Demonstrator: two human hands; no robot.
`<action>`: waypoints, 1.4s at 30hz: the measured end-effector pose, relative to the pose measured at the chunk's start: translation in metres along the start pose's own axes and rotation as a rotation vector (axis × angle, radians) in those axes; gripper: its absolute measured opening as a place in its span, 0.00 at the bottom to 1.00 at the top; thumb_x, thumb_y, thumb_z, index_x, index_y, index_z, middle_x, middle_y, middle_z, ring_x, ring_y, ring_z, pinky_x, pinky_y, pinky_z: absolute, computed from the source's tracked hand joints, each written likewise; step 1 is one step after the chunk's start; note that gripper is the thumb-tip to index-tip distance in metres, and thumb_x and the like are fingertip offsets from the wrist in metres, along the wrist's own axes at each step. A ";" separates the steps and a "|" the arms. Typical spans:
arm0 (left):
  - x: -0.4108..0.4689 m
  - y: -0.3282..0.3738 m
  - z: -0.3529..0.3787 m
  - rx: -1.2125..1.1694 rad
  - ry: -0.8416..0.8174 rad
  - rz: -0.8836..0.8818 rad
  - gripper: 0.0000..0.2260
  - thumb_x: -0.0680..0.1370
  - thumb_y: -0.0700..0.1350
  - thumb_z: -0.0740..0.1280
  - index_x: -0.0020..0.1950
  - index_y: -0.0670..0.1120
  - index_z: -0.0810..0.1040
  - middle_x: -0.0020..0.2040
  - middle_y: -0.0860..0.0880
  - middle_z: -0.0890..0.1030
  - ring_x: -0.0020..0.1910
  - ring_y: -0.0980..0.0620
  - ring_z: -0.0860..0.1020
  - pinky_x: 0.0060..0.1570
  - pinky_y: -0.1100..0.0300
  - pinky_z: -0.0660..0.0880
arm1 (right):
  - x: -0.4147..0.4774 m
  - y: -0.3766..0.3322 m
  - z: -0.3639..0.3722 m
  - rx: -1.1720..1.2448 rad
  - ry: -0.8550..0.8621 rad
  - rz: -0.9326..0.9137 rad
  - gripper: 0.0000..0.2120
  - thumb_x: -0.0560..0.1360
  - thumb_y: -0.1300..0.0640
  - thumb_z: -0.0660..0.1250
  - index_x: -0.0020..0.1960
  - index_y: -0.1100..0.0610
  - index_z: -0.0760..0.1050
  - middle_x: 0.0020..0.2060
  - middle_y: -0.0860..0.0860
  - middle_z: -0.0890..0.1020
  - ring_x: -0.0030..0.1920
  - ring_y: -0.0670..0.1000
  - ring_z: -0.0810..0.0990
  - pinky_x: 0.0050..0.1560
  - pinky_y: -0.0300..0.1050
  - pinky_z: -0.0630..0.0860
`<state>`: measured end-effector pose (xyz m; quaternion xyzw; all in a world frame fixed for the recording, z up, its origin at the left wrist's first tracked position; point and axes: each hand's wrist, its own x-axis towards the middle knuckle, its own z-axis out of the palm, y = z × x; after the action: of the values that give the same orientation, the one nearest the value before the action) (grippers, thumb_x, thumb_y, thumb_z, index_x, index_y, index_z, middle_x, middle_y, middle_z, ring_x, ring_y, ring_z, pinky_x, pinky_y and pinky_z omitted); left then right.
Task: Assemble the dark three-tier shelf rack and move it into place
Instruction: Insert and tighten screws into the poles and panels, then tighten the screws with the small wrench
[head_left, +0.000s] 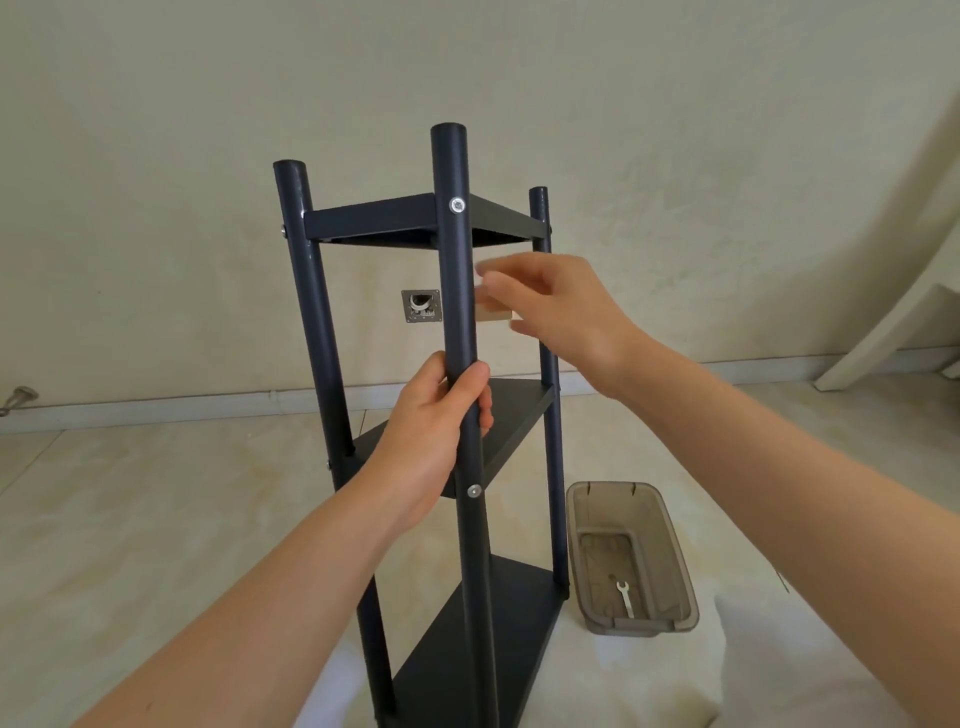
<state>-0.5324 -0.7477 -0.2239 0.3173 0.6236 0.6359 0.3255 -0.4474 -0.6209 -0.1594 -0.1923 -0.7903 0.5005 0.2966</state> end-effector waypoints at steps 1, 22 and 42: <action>0.000 0.000 -0.001 -0.003 0.001 0.008 0.05 0.84 0.49 0.63 0.53 0.48 0.75 0.36 0.52 0.77 0.38 0.53 0.76 0.49 0.55 0.75 | -0.002 0.012 -0.005 -0.037 0.023 0.045 0.05 0.80 0.53 0.65 0.50 0.46 0.79 0.47 0.41 0.84 0.51 0.41 0.82 0.53 0.35 0.77; 0.007 0.003 -0.003 -0.026 -0.002 0.016 0.03 0.83 0.47 0.63 0.55 0.50 0.74 0.36 0.53 0.77 0.38 0.54 0.76 0.48 0.56 0.77 | -0.142 0.318 0.038 -0.577 -0.386 0.919 0.13 0.83 0.52 0.59 0.45 0.58 0.74 0.38 0.52 0.76 0.39 0.49 0.75 0.42 0.38 0.72; 0.004 0.004 0.001 -0.051 -0.062 0.024 0.10 0.84 0.45 0.63 0.64 0.50 0.77 0.38 0.51 0.76 0.37 0.53 0.76 0.44 0.60 0.78 | -0.194 0.355 0.036 -0.296 -0.484 1.266 0.14 0.82 0.55 0.61 0.58 0.65 0.77 0.53 0.60 0.84 0.51 0.58 0.84 0.56 0.53 0.81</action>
<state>-0.5339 -0.7432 -0.2194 0.3360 0.5929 0.6454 0.3449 -0.3231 -0.6113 -0.5466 -0.5378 -0.6299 0.4929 -0.2665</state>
